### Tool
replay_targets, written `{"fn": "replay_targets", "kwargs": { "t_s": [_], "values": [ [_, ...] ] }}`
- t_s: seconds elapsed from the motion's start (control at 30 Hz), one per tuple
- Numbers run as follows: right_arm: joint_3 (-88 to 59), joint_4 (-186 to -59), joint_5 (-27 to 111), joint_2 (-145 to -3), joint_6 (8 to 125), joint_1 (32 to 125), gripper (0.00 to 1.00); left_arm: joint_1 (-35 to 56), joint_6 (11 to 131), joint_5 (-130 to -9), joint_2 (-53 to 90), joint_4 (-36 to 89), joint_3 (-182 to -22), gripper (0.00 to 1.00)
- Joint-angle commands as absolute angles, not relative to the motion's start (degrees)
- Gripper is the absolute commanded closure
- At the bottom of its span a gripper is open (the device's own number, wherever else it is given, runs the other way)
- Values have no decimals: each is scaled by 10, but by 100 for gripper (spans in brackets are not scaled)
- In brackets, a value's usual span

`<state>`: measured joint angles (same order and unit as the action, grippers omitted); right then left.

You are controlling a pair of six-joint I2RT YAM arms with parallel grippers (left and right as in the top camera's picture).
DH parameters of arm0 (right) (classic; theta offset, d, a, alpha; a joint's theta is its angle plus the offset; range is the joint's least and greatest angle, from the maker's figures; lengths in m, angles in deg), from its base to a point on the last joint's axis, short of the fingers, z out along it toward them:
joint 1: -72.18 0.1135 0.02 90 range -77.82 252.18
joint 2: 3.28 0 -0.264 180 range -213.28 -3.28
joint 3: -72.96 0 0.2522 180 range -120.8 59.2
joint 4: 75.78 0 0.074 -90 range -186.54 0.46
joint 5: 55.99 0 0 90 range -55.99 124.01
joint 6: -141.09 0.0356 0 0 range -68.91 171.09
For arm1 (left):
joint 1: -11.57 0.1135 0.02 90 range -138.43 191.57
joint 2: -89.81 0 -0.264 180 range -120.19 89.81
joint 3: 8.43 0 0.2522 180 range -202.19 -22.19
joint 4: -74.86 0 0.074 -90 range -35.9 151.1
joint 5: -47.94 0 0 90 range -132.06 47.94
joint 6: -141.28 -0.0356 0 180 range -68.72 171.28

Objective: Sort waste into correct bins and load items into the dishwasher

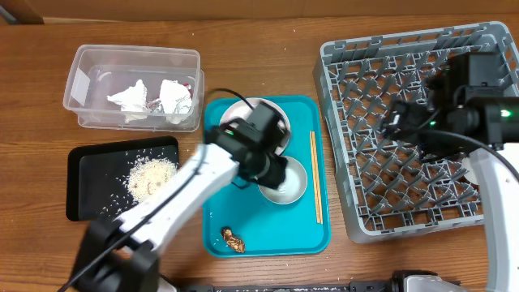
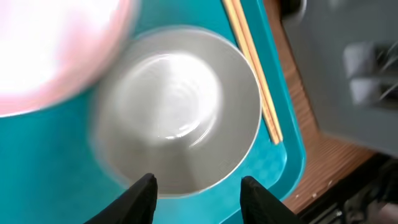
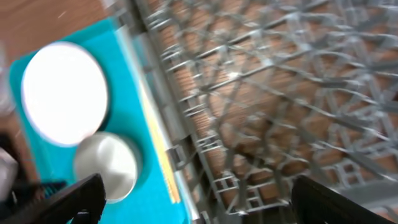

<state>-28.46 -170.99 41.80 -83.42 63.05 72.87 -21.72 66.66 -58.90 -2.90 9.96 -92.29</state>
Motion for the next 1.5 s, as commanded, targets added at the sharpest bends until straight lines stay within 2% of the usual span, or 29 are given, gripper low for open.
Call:
{"fn": "replay_targets", "kwargs": {
  "t_s": [0.0, 0.07, 0.17, 0.27, 0.4, 0.53, 0.63, 0.7, 0.83, 0.87, 0.9, 1.07, 1.27, 1.47],
  "values": [
    [-249, -1699, 462, -838, 600, 777, 3, -153, 695, -581, 53, 75, -950, 53],
    [-219, -1682, 468, -838, 600, 810, 3, -113, 698, -582, 87, 55, -950, 51],
    [-164, -1633, 492, -839, 607, 864, 4, -62, 698, -581, 126, 28, -950, 35],
    [-102, -1565, 491, -853, 647, 923, 9, -20, 696, -576, 152, -2, -950, 25],
    [-49, -1477, 475, -908, 700, 988, 16, -8, 695, -569, 153, -17, -949, 23],
    [-44, -1446, 441, -974, 750, 1014, 20, -8, 695, -569, 152, -17, -949, 22],
    [-44, -1430, 447, -1021, 760, 1021, 27, -8, 695, -568, 152, -17, -949, 22],
    [-44, -1427, 447, -1049, 766, 1022, 39, -8, 695, -566, 151, -17, -949, 22],
    [-46, -1424, 446, -1061, 766, 1022, 80, -8, 695, -565, 151, -17, -949, 21],
    [-49, -1425, 446, -1058, 766, 1022, 85, -8, 695, -565, 151, -17, -949, 21],
    [-56, -1428, 445, -1052, 766, 1020, 95, -8, 693, -565, 151, -17, -949, 21],
    [-105, -1475, 412, -1006, 762, 1006, 96, -8, 693, -565, 151, -17, -949, 21],
    [-209, -1537, 283, -925, 729, 962, 96, -8, 693, -565, 151, -16, -949, 20],
    [-240, -1459, -48, -881, 721, 880, 96, -8, 693, -565, 151, -7, -949, 19]
  ]
}}
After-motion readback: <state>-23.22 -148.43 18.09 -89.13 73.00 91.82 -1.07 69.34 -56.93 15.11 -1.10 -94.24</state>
